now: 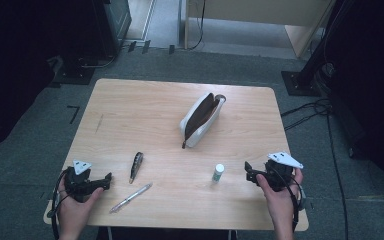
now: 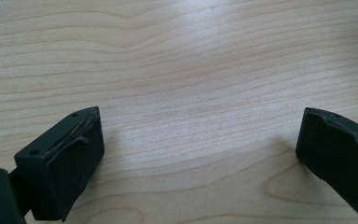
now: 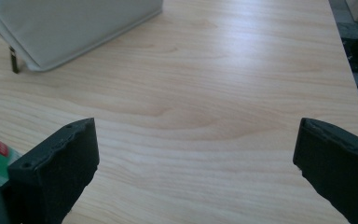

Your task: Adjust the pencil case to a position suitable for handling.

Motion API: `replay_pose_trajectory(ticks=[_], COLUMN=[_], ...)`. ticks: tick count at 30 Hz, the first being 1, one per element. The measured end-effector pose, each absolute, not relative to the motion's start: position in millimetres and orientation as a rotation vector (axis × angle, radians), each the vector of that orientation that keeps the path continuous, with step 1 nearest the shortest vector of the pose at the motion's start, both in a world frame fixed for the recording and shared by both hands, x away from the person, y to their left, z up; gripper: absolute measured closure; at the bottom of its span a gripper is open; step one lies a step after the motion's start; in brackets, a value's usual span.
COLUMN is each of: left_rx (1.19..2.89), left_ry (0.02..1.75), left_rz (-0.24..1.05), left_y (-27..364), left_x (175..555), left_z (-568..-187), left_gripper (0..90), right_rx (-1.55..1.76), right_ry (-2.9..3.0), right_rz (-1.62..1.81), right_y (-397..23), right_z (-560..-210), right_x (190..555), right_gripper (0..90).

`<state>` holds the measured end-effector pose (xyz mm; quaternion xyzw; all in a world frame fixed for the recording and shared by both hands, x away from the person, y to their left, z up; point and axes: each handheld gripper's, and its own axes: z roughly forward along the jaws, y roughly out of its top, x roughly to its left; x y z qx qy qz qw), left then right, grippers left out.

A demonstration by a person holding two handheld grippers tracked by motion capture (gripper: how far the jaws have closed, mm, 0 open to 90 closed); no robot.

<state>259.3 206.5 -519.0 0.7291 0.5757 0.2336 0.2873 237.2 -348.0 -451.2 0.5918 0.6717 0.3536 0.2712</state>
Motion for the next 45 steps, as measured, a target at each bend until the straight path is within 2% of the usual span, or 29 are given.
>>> replay_pose_trajectory(ticks=[16,26,45], left_rx=[1.947,1.946,1.947], left_ry=[1.538,1.539,1.538], left_rz=[0.624,0.625,0.625], left_y=[206.5,206.5,206.5], left_x=[259.3,259.3,259.3], left_z=[-519.0,-519.0,-519.0], left_gripper=[1.2,1.2,1.2], right_rx=[1.491,1.477,1.453], right_ry=[1.853,1.884,1.938], right_rz=[1.04,1.089,1.054], right_y=[-297.3,-274.5,-241.3], right_z=[-409.7,-396.2,-385.4], right_x=[274.9,304.2,335.4], right_gripper=[0.0,0.0,0.0])
